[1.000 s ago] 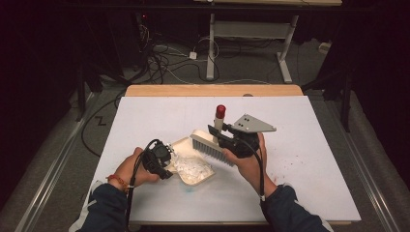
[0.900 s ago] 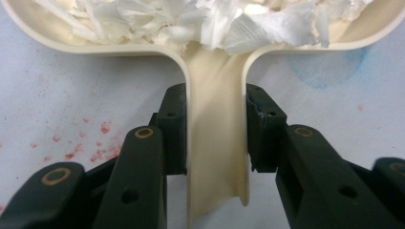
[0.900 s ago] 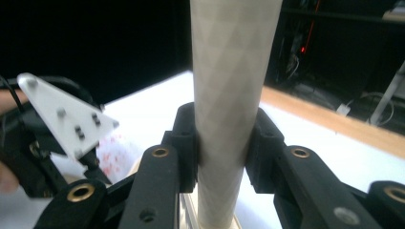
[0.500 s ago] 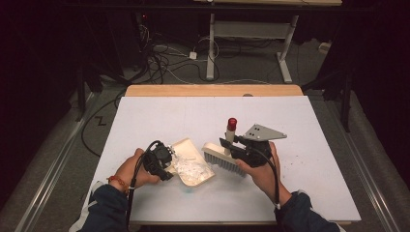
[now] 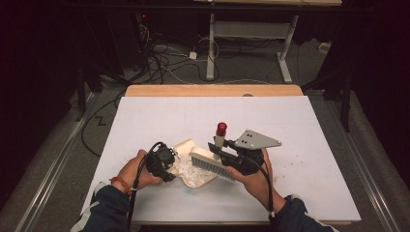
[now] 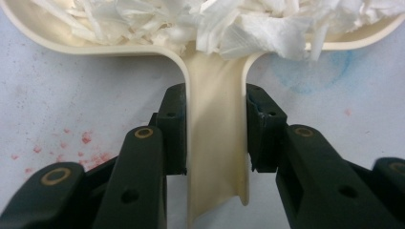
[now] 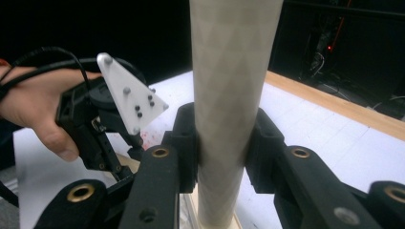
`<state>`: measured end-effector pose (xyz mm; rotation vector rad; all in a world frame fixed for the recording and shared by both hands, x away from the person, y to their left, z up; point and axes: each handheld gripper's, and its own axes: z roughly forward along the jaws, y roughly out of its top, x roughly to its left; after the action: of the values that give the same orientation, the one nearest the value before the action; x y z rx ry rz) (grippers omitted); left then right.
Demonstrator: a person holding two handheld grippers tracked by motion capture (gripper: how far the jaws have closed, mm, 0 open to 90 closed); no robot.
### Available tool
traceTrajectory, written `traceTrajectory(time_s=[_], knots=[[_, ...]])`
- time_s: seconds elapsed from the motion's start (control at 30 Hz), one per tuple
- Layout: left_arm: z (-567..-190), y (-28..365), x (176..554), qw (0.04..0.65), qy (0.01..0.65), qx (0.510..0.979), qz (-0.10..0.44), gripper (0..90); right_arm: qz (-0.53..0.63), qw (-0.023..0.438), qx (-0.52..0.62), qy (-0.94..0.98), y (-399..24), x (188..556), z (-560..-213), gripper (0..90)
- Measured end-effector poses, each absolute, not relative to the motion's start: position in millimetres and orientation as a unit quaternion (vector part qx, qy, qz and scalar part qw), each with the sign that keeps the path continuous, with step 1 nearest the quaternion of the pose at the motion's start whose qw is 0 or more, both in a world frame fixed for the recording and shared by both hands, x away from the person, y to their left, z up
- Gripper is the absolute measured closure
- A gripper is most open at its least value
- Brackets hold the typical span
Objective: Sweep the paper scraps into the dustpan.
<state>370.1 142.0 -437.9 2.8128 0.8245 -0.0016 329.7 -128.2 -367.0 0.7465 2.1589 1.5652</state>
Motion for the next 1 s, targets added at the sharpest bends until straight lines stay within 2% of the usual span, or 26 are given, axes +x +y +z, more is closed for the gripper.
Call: traceTrajectory(time_s=[0.3,0.5,0.77,1.0], knots=[[-439,142,370,0.105,0.280,0.954,-0.001,63.1,0.568,0.182,0.279,0.753,-148,336,-357,70.8],[-438,143,368,0.099,0.273,0.957,-0.006,63.1,0.520,0.224,0.277,0.776,-153,337,-362,70.8],[-433,149,359,0.094,0.271,0.958,-0.007,63.1,0.484,0.228,0.284,0.796,-162,340,-374,70.9],[-430,145,356,0.082,0.272,0.959,-0.004,63.1,0.480,0.207,0.278,0.806,-161,331,-374,70.8]])
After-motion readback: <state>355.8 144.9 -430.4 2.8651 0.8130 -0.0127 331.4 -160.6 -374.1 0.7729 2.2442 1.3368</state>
